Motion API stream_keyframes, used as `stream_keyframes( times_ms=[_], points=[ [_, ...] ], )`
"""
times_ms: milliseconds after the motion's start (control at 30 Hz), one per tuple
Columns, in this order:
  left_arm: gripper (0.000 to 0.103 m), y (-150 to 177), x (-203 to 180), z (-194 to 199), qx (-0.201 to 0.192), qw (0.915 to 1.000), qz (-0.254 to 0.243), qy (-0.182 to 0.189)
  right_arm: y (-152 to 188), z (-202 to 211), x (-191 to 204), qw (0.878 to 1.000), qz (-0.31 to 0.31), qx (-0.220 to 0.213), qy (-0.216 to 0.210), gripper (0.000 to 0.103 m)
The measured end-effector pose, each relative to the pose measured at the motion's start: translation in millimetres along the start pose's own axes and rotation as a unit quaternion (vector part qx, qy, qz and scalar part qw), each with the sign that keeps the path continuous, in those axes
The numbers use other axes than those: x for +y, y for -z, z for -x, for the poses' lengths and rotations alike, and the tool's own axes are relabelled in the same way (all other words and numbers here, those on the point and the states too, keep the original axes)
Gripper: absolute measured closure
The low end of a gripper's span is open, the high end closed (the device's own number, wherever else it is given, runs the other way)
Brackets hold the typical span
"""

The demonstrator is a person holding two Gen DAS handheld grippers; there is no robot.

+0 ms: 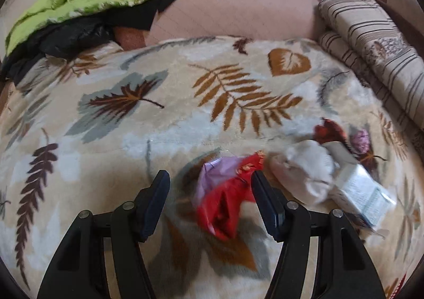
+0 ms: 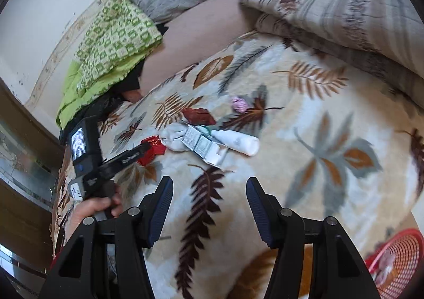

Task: Collect trash
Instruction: 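Grasp the red wrapper with the left tool while the right tool grasps the white medicine box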

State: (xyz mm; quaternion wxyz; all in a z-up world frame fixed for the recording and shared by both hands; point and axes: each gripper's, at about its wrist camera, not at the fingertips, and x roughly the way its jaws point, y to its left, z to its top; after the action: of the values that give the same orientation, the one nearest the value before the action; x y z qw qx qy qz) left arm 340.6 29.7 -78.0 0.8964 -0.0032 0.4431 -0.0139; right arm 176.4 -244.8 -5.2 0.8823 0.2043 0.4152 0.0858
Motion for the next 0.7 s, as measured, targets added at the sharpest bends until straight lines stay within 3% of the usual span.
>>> stream_keyframes(
  times_ms=[67, 100, 200, 300, 500, 633, 667, 700],
  points=[
    [0.045, -1, 5, -12, 0.006, 1.0000, 0.001, -0.001, -7, -16, 5, 1.000, 0.008, 0.010, 0.000, 0.041],
    [0.058, -1, 7, -17, 0.010, 0.9999, 0.007, 0.005, -11, -28, 9, 1.000, 0.020, 0.017, 0.006, 0.041],
    [0.072, -2, 11, -17, 0.005, 0.9999, 0.011, 0.009, -23, -58, 16, 0.997, 0.058, 0.028, 0.031, 0.039],
    [0.074, -4, 16, -8, -0.002, 0.9993, 0.030, 0.022, -31, -86, 26, 0.990, 0.118, 0.035, 0.068, 0.036],
    [0.074, -14, 21, 21, -0.039, 0.9979, 0.045, 0.026, -29, -126, 43, 0.975, 0.204, 0.054, 0.067, 0.036],
    [0.074, -15, 15, 31, -0.047, 0.9977, 0.039, 0.030, -23, -147, 48, 0.964, 0.243, 0.054, 0.097, 0.036],
    [0.074, -15, 13, 32, -0.047, 0.9979, 0.035, 0.028, -21, -151, 48, 0.962, 0.249, 0.058, 0.097, 0.037],
    [0.074, -14, 12, 32, -0.047, 0.9980, 0.032, 0.028, -18, -154, 48, 0.959, 0.259, 0.055, 0.103, 0.045]
  ],
)
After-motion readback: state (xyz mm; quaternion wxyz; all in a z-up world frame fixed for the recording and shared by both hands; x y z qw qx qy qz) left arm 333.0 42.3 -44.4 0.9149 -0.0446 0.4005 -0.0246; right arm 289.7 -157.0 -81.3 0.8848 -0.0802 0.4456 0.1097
